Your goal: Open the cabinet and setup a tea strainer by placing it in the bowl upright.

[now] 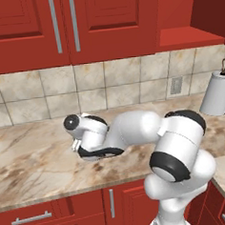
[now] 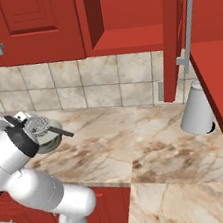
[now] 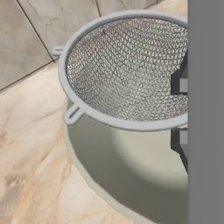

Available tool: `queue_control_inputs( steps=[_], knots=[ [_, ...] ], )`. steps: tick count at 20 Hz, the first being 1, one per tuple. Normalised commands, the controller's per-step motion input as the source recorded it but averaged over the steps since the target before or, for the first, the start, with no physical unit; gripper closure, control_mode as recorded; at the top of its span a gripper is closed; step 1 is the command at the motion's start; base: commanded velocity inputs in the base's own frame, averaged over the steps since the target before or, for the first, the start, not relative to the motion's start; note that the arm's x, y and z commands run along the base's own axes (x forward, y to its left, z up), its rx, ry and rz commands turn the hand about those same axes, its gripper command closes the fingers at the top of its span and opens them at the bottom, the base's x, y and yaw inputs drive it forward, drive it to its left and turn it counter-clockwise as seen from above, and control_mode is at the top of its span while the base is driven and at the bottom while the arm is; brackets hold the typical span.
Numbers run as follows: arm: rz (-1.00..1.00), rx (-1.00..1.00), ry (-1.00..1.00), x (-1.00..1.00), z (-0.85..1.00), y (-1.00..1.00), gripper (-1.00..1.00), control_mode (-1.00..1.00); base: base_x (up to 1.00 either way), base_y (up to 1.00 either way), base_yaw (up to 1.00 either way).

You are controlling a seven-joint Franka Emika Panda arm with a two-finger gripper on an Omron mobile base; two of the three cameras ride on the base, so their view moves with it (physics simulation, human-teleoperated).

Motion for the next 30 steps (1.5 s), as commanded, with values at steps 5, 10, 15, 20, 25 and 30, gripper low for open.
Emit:
queue_control_inputs(
  steps=[5, 10, 15, 20, 25, 30],
  knots=[
    [0.00, 0.00, 0.10, 0.00, -0.09, 0.02, 1.00, -1.00, 0.00, 0.00, 0.00],
    [0.00, 0.00, 0.10, 0.00, 0.00, 0.00, 1.00, -1.00, 0.00, 0.00, 0.00],
    [-0.01, 0.00, 0.02, -0.01, 0.00, 0.00, 1.00, -1.00, 0.00, 0.00, 0.00],
    [0.00, 0.00, 0.00, -0.02, -0.04, 0.00, 1.00, -1.00, 0.00, 0.00, 0.00],
    [0.00, 0.00, 0.00, 0.00, -0.07, 0.00, 1.00, -1.00, 0.00, 0.00, 0.00],
    [0.00, 0.00, 0.00, 0.00, 0.00, 0.00, 1.00, -1.00, 0.00, 0.00, 0.00]
  ],
)
